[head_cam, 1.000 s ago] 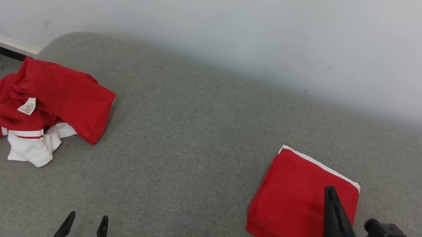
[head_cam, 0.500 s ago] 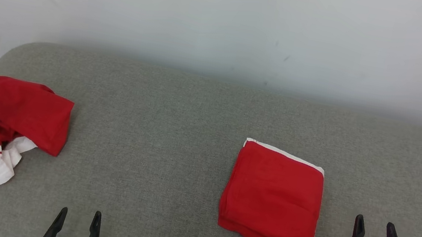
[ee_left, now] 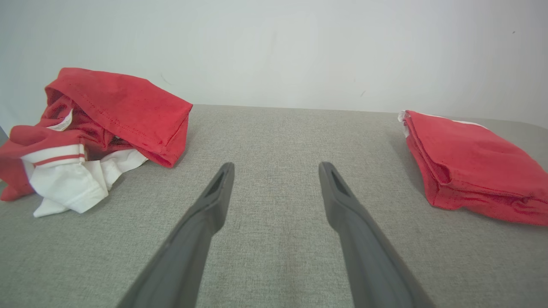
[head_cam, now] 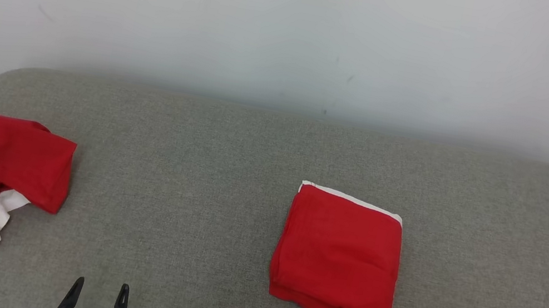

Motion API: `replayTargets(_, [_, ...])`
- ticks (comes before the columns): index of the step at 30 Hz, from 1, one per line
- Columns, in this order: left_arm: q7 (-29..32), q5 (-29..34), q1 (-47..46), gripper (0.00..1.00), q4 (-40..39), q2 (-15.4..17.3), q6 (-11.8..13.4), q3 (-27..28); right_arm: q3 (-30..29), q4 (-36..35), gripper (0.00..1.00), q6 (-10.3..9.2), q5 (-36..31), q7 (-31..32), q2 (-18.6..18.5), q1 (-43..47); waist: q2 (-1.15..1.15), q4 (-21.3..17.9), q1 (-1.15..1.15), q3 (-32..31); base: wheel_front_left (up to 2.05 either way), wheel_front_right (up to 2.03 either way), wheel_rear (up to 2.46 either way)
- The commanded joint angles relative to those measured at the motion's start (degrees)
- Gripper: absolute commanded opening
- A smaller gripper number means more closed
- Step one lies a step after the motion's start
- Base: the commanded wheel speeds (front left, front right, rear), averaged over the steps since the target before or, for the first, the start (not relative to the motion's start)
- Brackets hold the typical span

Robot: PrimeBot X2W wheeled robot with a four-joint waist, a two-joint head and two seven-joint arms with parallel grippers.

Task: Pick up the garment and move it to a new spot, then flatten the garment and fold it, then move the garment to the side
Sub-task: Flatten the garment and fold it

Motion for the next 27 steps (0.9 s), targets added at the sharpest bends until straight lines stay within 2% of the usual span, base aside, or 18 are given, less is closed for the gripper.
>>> replayTargets(1, [-0.18,0.65,0.76,1.0,-0.38,0.06,0.35,0.16,0.71,0.4,1.0,-0.14,0.99,0.0,0.09,0.72,0.0,-0.35,0.0,-0.19,0.0,0.0,0.0])
replayTargets(7, [-0.18,2.84,1.54,1.0,-0.99,0.05,0.53,0.26,2.08,1.12,1.0,-0.13,0.84,0.0,0.07,2.03,0.0,-0.74,0.0,-0.4,0.0,0.0,0.0])
replayTargets(27, [-0.18,3.81,2.28,1.0,-1.8,0.06,0.74,0.73,2.98,2.02,1.0,-0.14,0.66,0.0,0.09,2.11,0.0,-0.25,0.0,0.13,0.0,0.0,0.0])
